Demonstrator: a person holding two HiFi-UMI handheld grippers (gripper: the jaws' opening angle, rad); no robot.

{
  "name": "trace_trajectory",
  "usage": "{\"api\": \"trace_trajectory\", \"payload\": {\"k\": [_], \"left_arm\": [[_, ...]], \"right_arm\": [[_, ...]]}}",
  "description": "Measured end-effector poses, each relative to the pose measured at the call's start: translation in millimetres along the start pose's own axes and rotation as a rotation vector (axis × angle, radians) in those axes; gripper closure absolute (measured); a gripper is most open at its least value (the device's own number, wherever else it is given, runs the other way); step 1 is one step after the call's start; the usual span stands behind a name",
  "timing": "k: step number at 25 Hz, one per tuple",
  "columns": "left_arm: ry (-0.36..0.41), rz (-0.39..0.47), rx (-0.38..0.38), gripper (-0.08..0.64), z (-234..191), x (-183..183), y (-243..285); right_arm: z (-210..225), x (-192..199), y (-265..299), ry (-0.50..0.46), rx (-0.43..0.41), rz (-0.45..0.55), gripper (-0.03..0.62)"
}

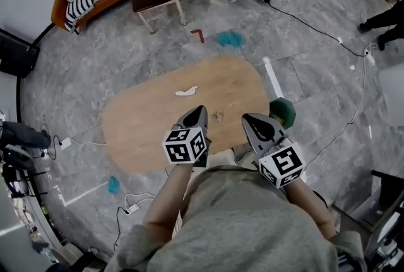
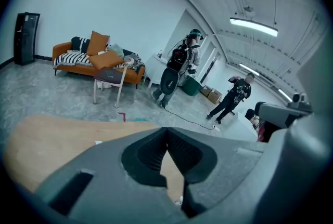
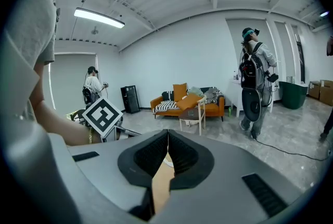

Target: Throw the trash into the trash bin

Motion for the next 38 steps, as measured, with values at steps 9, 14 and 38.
{"api": "trace_trajectory", "payload": {"k": [9, 14, 38], "left_arm": [[-0.007, -0.030, -0.006, 0.549, -34.7, -0.1, 14.6], [-0.017, -0.044, -0.022, 0.549, -54.4, 2.5, 22.9], [-0.055, -0.160, -0.131, 0.548, -169.3, 39.7, 113.6]], "right_arm": [[-10.0, 4.0, 31.7, 0.026, 0.013, -0.029, 0.583], [-16.7, 6.1, 48.7, 0.042, 0.006, -0.043, 0.583], [-22.6, 42.9, 118.6, 0.148, -0.018, -0.157, 0.583]]}}
Point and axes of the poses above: the fingertips, and each gripper's own axes: y forward along the fingers, z to its right, x out of its underside, the point moved 5 cm from there along -y, backward along the fingers
